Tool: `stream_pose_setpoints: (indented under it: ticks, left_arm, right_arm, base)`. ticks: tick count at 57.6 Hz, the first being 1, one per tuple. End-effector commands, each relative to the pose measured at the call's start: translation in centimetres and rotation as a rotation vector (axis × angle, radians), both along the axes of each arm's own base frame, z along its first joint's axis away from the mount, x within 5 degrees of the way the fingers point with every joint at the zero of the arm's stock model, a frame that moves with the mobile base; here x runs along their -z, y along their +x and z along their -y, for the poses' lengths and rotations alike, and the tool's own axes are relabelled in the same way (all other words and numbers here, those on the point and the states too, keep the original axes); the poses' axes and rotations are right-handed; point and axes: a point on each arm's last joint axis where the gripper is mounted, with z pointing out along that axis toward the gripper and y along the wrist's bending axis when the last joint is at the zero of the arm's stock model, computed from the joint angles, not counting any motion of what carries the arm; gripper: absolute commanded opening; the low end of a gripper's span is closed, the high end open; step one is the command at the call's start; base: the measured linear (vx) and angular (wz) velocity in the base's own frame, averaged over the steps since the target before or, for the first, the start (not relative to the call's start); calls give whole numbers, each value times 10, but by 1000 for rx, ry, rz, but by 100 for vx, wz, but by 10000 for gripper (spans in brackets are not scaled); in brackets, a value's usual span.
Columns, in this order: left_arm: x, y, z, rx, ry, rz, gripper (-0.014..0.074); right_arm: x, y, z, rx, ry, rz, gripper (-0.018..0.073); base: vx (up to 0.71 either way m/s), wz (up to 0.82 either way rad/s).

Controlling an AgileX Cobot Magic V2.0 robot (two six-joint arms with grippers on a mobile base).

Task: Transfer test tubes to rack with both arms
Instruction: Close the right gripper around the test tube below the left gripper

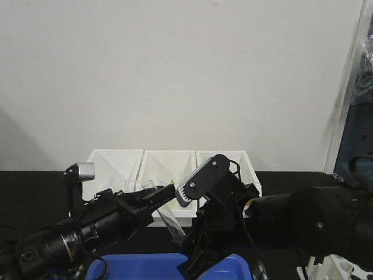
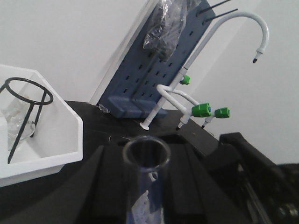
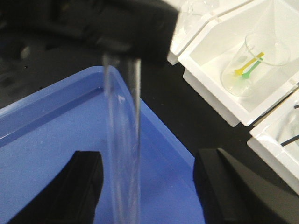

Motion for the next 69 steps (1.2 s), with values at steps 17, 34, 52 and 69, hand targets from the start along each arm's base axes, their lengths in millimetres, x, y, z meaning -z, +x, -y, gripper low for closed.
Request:
stream_pose_setpoints:
  ticks: [17, 34, 52, 69]
  left_arm:
    - [-28, -8, 2, 64, -73, 107, 1]
    - [-26, -11, 5, 101, -32, 124, 1]
    - [-25, -11, 5, 106, -24, 127, 3]
    - [-23, -9, 4, 90, -6, 112, 63]
  right_arm:
    - [-29, 24, -17, 22, 99, 57, 472]
    - [-29, 23, -17, 17, 101, 60, 396]
    - [-27, 21, -18, 15, 114, 15, 193]
    - [-29, 19, -21, 35, 191, -31, -15]
  base:
    - [0, 0]
    - [0, 0]
    - [0, 0]
    - [0, 0]
